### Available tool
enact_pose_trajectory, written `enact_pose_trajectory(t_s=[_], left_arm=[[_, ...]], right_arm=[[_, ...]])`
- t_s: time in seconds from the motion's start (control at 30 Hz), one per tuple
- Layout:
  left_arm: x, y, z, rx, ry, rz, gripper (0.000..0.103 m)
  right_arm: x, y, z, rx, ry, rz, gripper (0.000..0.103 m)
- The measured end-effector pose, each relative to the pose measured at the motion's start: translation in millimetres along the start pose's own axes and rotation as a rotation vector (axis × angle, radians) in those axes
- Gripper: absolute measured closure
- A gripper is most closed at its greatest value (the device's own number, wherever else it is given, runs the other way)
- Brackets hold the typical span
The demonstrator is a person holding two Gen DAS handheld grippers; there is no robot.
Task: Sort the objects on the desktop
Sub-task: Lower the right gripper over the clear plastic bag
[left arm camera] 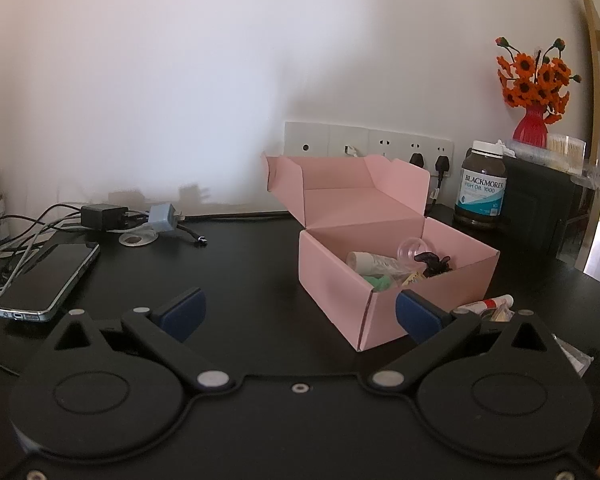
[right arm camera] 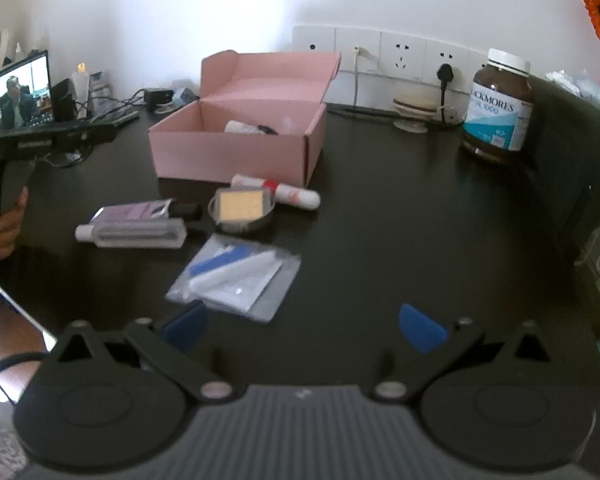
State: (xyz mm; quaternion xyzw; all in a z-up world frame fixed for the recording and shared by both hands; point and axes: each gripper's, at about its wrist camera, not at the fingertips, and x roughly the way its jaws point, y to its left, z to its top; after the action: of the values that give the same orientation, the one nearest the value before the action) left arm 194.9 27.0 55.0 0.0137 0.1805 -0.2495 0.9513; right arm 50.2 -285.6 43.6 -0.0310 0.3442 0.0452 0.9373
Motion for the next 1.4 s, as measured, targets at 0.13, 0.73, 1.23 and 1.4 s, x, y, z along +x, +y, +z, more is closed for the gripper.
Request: enact_pose_trajectory(t_s=[0.13,0.73,1.23,1.4], left_arm=[[0,-2,0,0.011,-0.003,0.004,0.0],[-3,-10,-1,0.054,-0.021,0.016,0.0],[-2,-7,-1,0.04,-0.013,0.013,0.0],[-1,-5,0,0.027,-0.008,0.009,0.0]], right_arm=[[-1,11,-5,-0.003,-0.004,0.017,0.001],[29,57,11,-0.016,-0.049,-0.033,0.002],[36,50,11,0.036,-0.056,-0.028,0.022],[34,50,11,0.03,-0.059,-0.021,0.026]])
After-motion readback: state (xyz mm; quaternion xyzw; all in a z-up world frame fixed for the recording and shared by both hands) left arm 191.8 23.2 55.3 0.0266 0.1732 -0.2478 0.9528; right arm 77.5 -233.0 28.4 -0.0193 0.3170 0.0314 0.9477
